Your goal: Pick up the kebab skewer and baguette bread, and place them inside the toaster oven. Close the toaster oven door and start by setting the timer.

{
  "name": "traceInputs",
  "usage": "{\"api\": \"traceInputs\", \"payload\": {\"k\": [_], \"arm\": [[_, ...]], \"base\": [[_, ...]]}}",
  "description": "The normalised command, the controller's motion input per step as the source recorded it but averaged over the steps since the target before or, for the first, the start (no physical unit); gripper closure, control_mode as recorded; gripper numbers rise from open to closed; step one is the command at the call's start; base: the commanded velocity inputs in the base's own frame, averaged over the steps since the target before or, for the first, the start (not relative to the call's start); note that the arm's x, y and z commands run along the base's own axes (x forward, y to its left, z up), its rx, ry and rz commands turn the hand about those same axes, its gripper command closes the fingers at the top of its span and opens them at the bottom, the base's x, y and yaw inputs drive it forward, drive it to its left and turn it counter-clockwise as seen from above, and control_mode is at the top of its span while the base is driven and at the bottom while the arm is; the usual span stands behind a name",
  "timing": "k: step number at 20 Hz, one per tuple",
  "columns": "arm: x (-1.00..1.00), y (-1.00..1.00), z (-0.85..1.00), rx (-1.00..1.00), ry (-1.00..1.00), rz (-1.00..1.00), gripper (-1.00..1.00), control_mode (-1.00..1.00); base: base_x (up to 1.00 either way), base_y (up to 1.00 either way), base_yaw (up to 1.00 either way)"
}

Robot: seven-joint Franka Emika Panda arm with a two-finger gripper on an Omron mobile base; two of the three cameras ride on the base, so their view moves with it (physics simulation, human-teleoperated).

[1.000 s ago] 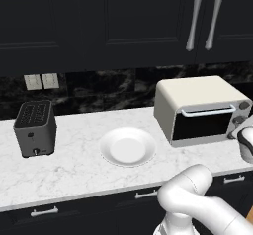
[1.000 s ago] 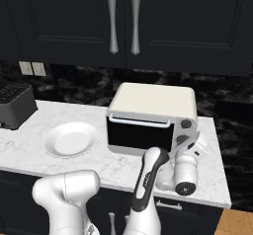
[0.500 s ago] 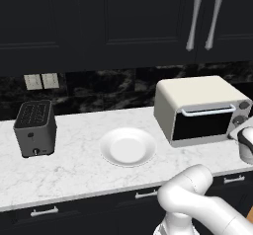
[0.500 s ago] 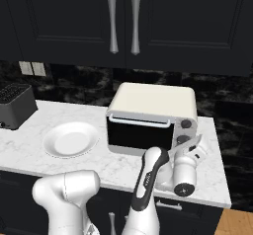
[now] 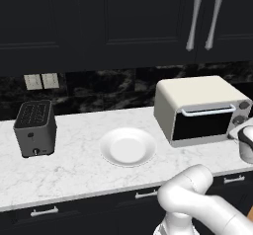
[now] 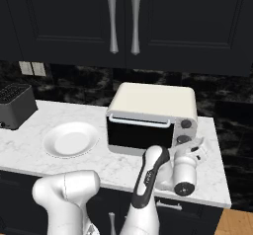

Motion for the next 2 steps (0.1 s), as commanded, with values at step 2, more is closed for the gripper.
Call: {"api": "traceInputs", "payload": {"k": [2], "arm": [[0.0,0.0,0.0,0.17,0.04,0.0,1.0,-1.0]], "base": [[0.0,0.0,0.0]]}}
